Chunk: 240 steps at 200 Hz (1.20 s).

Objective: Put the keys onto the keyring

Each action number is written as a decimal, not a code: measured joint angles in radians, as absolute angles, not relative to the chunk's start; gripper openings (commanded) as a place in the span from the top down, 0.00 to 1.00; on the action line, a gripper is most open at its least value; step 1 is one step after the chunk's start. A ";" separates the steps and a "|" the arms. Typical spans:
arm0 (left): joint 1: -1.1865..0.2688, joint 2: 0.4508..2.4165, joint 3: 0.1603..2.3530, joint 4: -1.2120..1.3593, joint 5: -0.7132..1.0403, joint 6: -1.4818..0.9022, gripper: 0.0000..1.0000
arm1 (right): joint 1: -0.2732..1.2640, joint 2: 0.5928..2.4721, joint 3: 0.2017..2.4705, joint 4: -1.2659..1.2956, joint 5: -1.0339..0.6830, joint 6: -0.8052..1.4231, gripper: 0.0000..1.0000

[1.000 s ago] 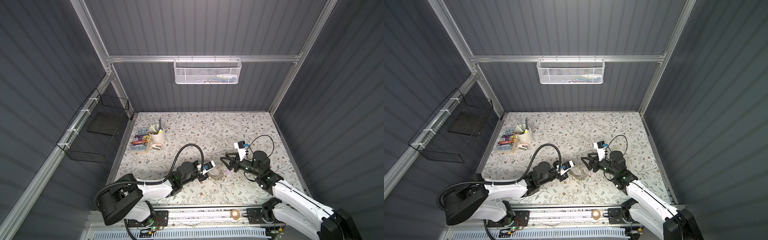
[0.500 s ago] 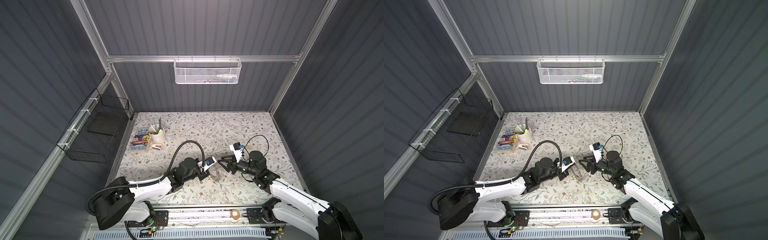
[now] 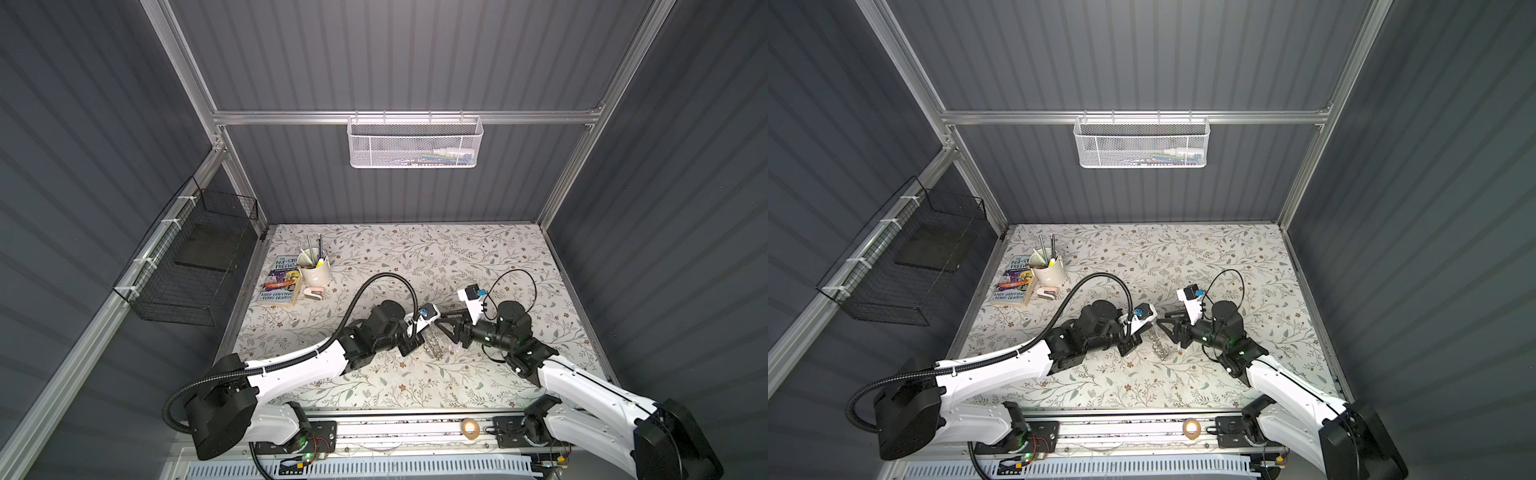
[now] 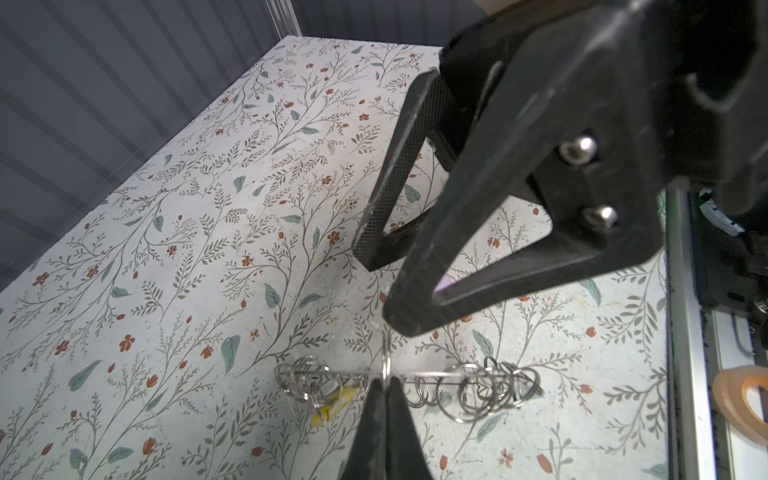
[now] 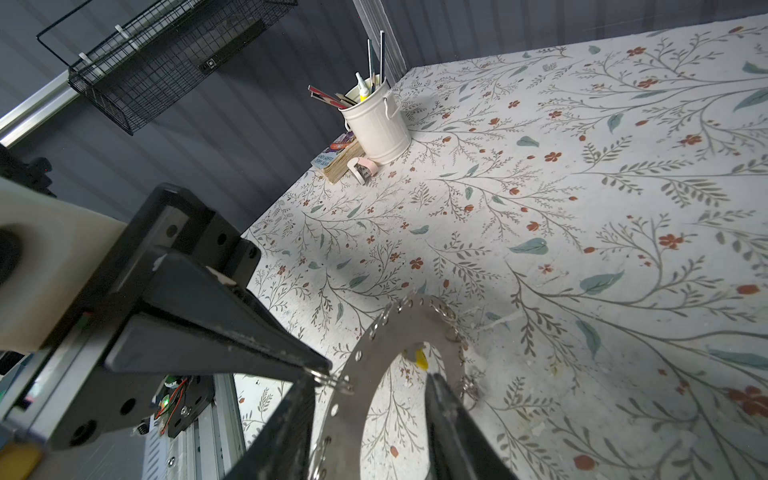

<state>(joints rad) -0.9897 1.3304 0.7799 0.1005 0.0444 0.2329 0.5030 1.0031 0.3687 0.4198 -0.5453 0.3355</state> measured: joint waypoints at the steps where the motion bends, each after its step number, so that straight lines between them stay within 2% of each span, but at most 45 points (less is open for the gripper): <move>1: -0.990 1.332 0.782 0.097 0.044 0.232 1.00 | 0.503 1.003 0.369 0.420 -0.545 0.336 0.54; 103: -0.988 1.399 0.840 -0.012 0.045 0.230 1.00 | 0.503 1.003 0.354 0.452 -0.516 0.332 0.53; 173: -0.958 1.401 0.991 -0.245 0.082 0.243 1.00 | 0.503 1.022 0.354 0.452 -0.561 0.323 0.59; 240: -0.938 1.459 1.176 -0.482 0.108 0.289 1.00 | 0.509 1.042 0.354 0.458 -0.597 0.316 0.58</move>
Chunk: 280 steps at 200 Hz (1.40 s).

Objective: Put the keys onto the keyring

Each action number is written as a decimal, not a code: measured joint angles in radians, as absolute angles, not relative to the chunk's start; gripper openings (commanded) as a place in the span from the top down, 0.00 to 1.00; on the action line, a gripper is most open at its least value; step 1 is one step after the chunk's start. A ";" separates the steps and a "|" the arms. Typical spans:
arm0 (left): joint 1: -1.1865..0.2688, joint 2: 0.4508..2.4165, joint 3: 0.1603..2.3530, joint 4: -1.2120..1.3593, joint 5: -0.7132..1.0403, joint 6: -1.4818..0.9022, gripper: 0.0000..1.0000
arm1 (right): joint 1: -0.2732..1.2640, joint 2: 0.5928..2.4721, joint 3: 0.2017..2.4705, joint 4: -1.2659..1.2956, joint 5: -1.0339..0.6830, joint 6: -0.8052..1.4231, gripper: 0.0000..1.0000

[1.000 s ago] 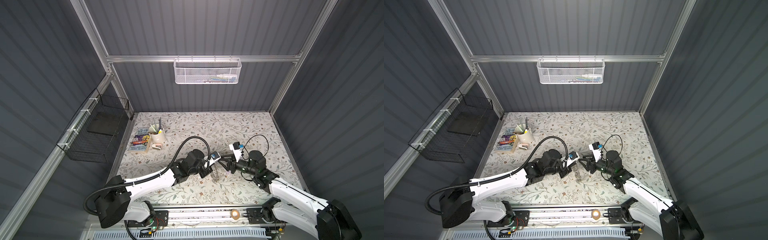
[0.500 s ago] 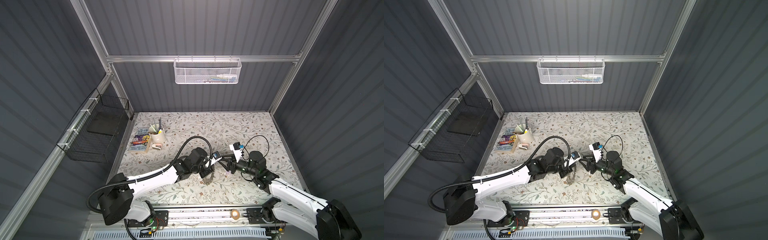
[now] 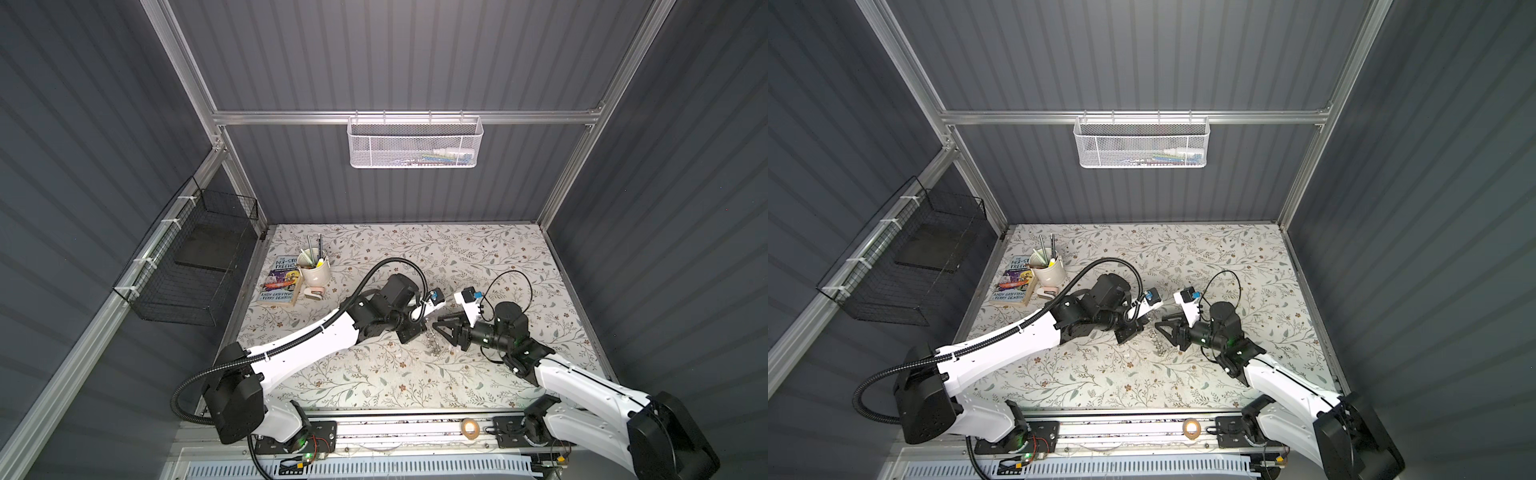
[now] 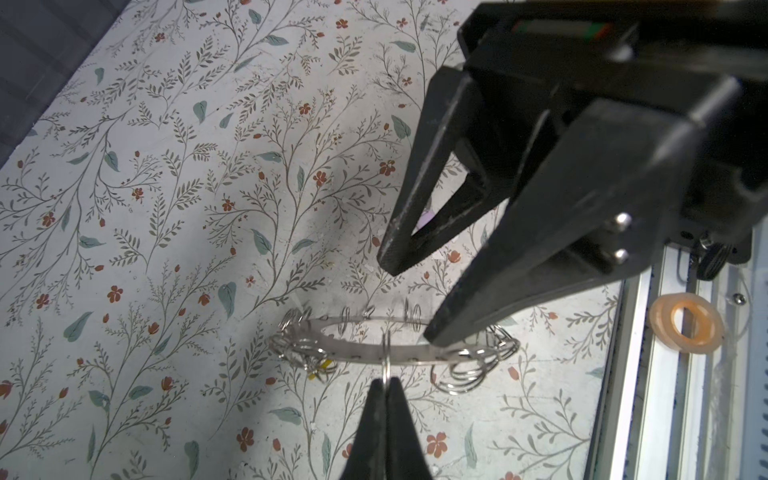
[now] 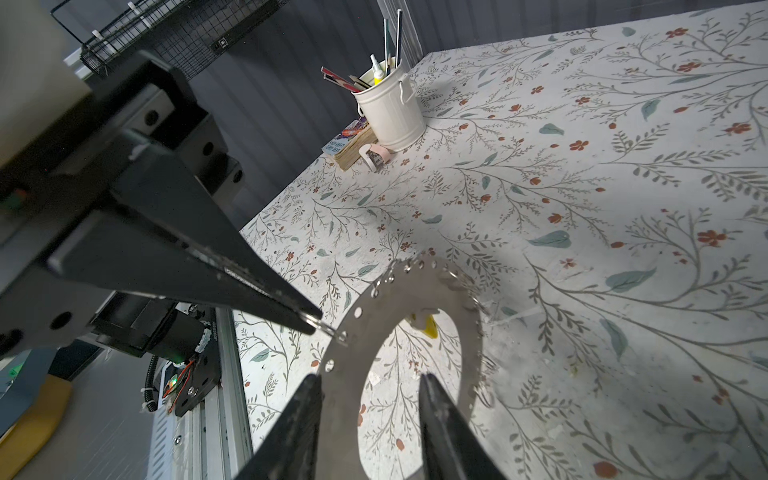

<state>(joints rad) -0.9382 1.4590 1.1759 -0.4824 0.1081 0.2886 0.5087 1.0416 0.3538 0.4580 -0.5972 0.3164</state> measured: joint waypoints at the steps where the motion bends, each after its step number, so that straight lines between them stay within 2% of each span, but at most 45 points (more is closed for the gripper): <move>1: -0.938 1.460 1.179 -0.487 0.109 0.290 1.00 | 0.509 1.042 0.354 0.458 -0.598 0.316 0.58; 102: -0.930 1.550 1.333 -0.696 0.188 0.367 1.00 | 0.546 1.042 0.354 0.475 -0.630 0.310 0.61; 165: -0.928 1.565 1.338 -0.722 0.222 0.385 1.00 | 0.558 1.055 0.354 0.486 -0.656 0.308 0.77; 244: -0.916 1.565 1.340 -0.722 0.249 0.386 1.00 | 0.561 1.070 0.355 0.487 -0.670 0.309 0.87; 280: -0.905 1.565 1.340 -0.719 0.260 0.386 1.00 | 0.564 1.075 0.355 0.488 -0.672 0.309 0.95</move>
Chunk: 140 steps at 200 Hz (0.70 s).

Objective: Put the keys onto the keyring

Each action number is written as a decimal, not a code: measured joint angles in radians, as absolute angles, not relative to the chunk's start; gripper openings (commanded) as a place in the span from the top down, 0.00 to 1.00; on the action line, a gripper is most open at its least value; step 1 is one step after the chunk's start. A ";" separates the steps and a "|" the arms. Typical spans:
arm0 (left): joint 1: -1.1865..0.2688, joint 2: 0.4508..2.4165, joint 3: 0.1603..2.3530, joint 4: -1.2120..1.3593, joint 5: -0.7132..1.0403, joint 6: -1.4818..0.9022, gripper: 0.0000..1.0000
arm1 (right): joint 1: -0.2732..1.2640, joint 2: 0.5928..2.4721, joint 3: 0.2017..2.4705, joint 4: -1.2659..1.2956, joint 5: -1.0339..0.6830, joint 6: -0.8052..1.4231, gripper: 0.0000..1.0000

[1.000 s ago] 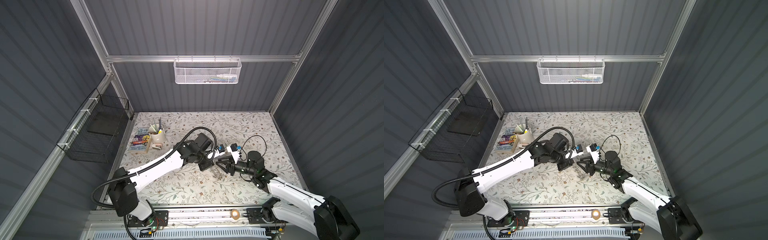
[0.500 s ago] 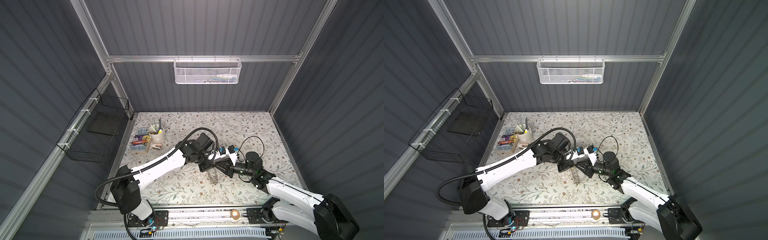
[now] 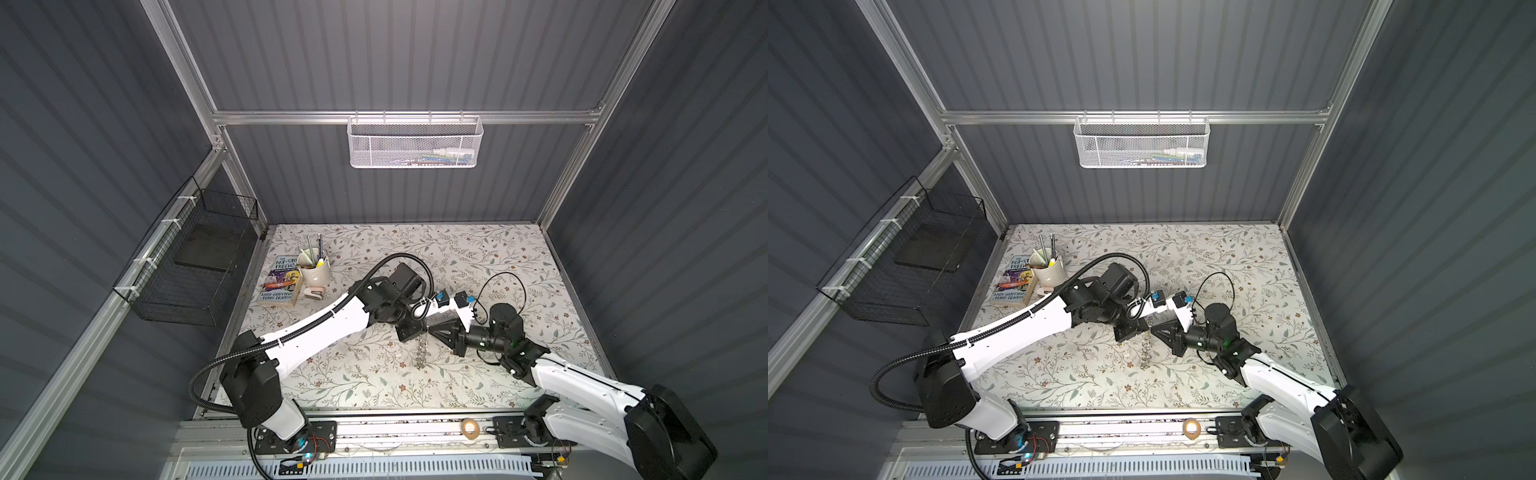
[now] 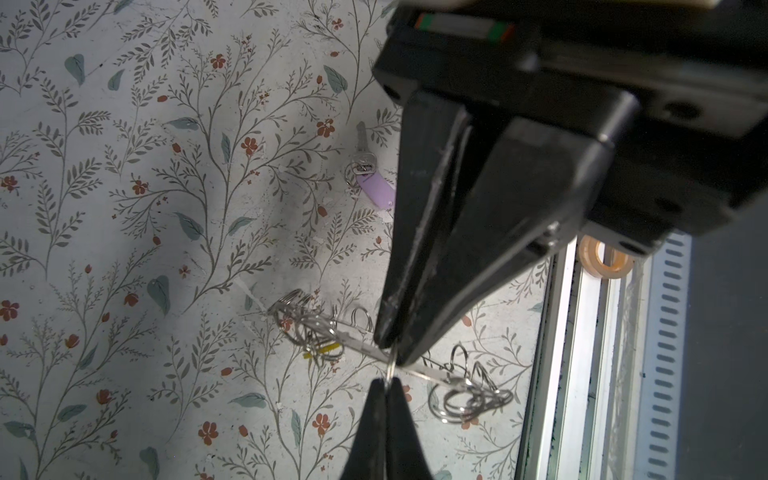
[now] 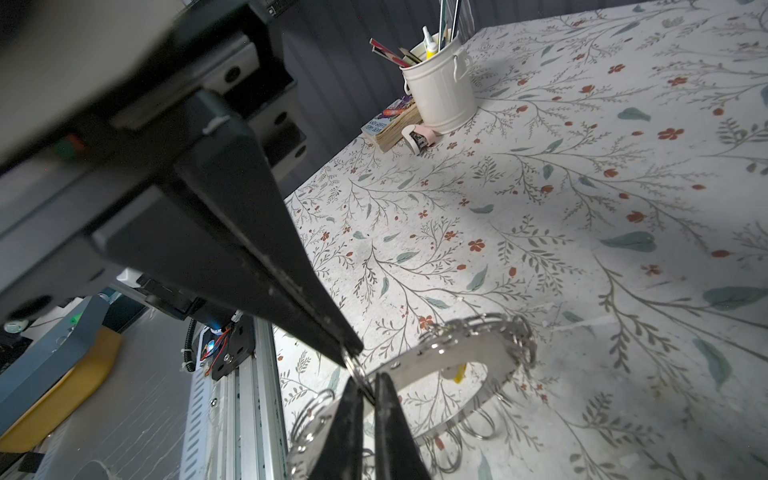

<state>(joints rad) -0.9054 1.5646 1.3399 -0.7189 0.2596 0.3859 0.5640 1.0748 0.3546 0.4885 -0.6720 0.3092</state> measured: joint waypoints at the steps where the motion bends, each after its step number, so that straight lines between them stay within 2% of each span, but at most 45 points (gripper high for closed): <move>1: -0.905 1.565 1.340 -0.719 0.260 0.386 1.00 | 0.564 1.075 0.355 0.488 -0.672 0.310 0.96; 23: -0.897 1.565 1.338 -0.716 0.271 0.385 1.00 | 0.564 1.077 0.355 0.493 -0.673 0.306 1.00; 101: -0.871 1.563 1.311 -0.675 0.324 0.382 1.00 | 0.564 1.077 0.353 0.493 -0.659 0.307 1.00; 140: -0.846 1.542 1.262 -0.615 0.377 0.369 0.93 | 0.565 1.077 0.347 0.503 -0.656 0.311 1.00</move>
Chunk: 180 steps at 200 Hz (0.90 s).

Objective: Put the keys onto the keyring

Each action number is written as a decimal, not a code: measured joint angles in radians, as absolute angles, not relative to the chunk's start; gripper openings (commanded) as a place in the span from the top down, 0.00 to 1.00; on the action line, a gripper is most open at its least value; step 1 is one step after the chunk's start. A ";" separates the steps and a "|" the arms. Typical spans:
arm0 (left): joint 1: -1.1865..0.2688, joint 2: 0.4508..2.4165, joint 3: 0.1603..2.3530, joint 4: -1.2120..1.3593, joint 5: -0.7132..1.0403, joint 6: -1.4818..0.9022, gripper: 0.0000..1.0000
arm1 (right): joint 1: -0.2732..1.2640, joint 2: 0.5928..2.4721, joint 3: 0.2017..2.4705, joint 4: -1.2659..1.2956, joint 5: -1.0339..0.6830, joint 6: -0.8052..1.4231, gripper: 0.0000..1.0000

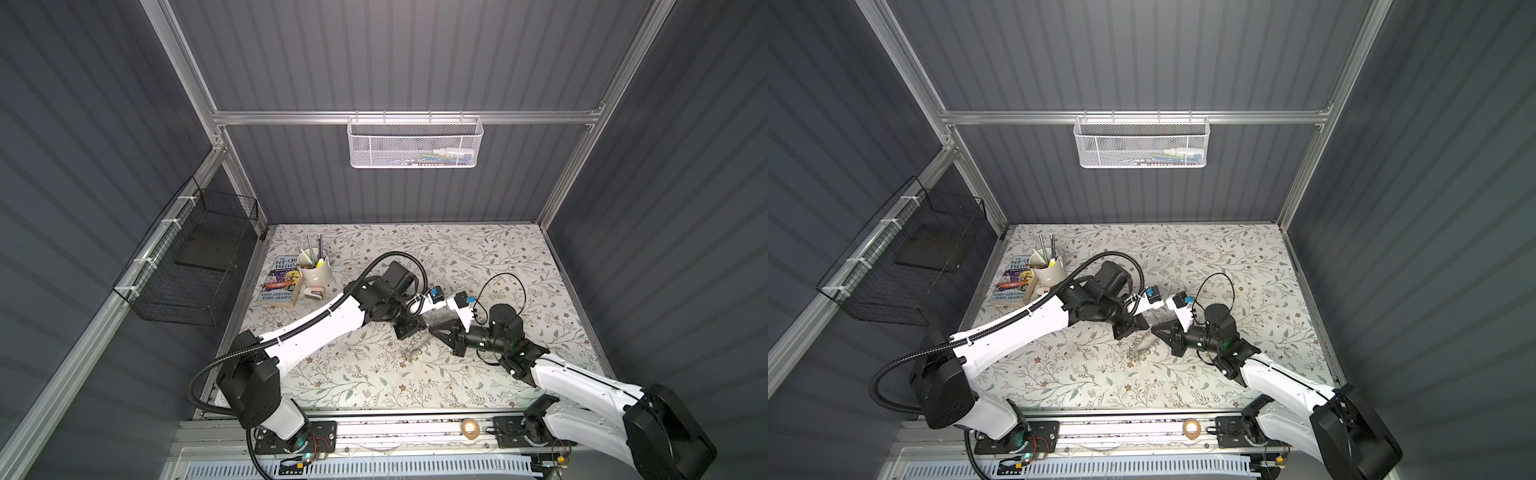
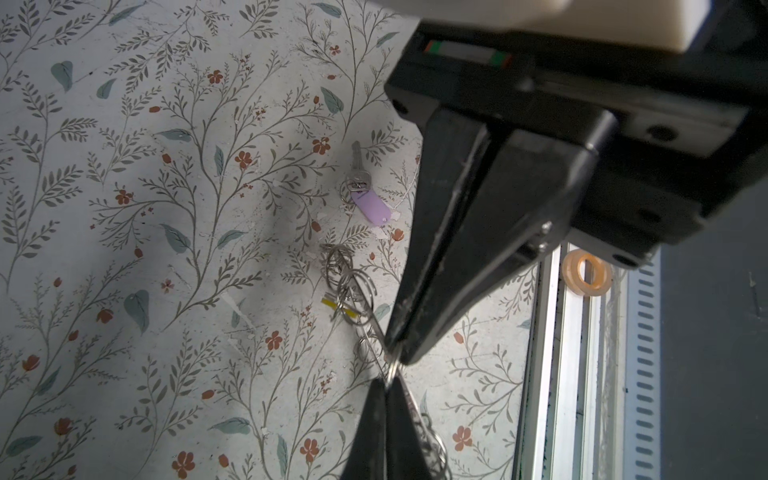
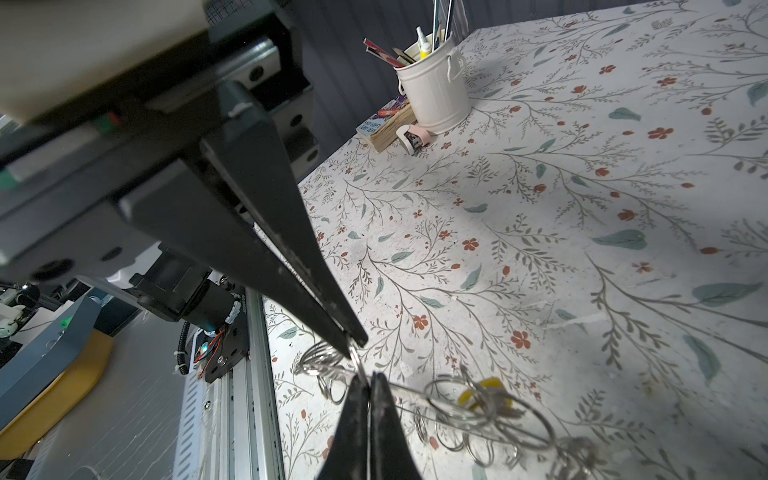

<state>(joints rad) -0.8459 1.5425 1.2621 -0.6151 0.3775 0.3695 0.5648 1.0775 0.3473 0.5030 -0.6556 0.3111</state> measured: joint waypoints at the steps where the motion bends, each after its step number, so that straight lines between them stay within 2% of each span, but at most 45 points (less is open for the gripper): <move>1: -0.844 1.541 1.259 -0.612 0.380 0.368 0.93 | 0.565 1.077 0.347 0.504 -0.656 0.311 1.00; 33: -0.812 1.490 1.198 -0.535 0.414 0.339 0.85 | 0.566 1.077 0.347 0.531 -0.663 0.321 1.00; 47: -0.796 1.452 1.161 -0.496 0.430 0.319 0.79 | 0.566 1.077 0.347 0.533 -0.663 0.325 1.00; 75: -0.771 1.362 1.062 -0.380 0.448 0.264 0.75 | 0.566 1.077 0.347 0.543 -0.663 0.333 1.00; 86: -0.760 1.326 1.014 -0.320 0.451 0.234 0.69 | 0.566 1.077 0.346 0.551 -0.664 0.334 1.00; 136: -0.711 1.203 0.730 0.035 0.472 0.076 0.64 | 0.566 1.077 0.332 0.590 -0.672 0.346 1.00; 180: -0.706 1.209 0.562 0.364 0.532 -0.009 0.60 | 0.566 1.079 0.319 0.636 -0.690 0.363 1.00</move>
